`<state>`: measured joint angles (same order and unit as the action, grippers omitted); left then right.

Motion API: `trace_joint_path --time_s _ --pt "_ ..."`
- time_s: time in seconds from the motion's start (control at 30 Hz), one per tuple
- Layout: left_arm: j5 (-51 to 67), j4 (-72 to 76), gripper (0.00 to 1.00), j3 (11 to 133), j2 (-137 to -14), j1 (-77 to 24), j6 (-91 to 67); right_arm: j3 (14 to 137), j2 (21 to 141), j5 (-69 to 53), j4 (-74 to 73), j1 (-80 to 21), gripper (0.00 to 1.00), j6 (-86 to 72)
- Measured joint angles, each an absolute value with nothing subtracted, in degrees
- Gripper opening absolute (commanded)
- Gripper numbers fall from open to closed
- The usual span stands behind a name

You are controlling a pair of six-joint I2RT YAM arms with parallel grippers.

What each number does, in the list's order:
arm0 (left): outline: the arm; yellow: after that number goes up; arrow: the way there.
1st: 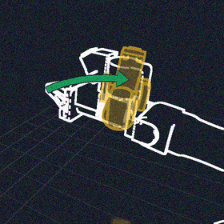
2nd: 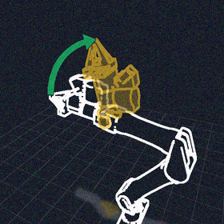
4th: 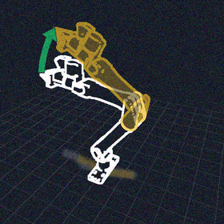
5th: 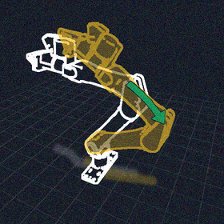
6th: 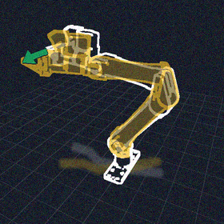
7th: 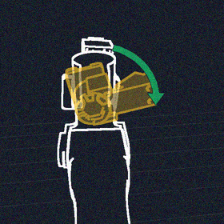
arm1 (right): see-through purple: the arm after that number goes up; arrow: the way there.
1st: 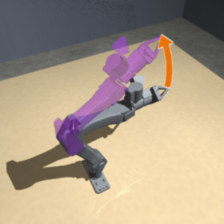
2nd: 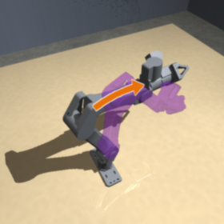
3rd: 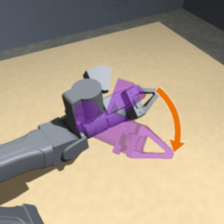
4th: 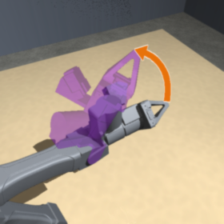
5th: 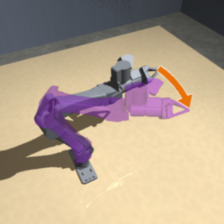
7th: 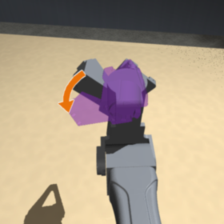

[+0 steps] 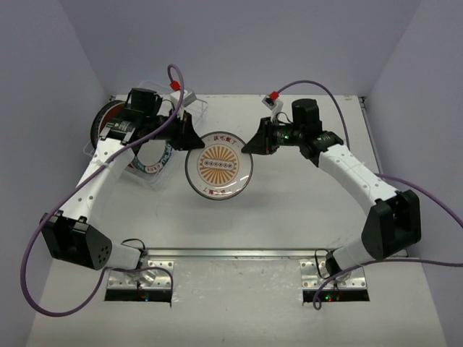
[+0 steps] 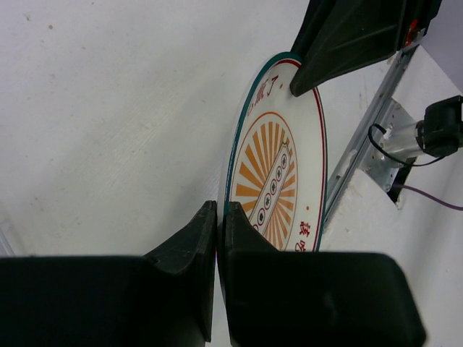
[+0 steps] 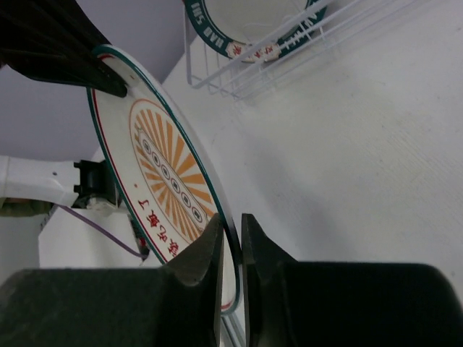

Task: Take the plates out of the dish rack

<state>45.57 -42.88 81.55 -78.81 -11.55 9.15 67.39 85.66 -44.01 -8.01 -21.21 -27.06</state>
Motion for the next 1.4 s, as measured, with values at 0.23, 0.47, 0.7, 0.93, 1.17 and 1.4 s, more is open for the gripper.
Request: trace_joint_path --time_s 0.23,0.47,0.7,0.93,1.17,1.4 --pt "44.27 -42.48 0.0 81.25 -80.01 -11.55 8.72 70.76 88.87 -45.55 -12.89 -21.47 0.0 -22.3" --pt "44.37 -41.14 0.92 81.25 -82.91 -11.63 6.73 70.98 91.01 -46.72 -17.49 -20.58 0.0 -19.84" --pt "36.93 -36.07 1.0 81.25 -82.92 -10.0 0.74 70.91 96.24 -44.7 -17.81 -10.2 0.0 -25.55" --pt "31.25 -30.84 1.0 81.19 -80.75 -2.81 -4.46 71.16 102.34 -37.31 -10.29 6.4 0.0 -34.68" --pt "24.5 -28.32 1.0 80.95 -77.62 -2.17 -6.25 82.79 117.44 -30.76 -7.22 10.66 0.0 -40.56" --pt "17.52 -28.54 1.0 79.12 -74.28 -1.16 -6.32 94.44 130.58 -29.2 -5.28 9.79 0.0 -44.01"
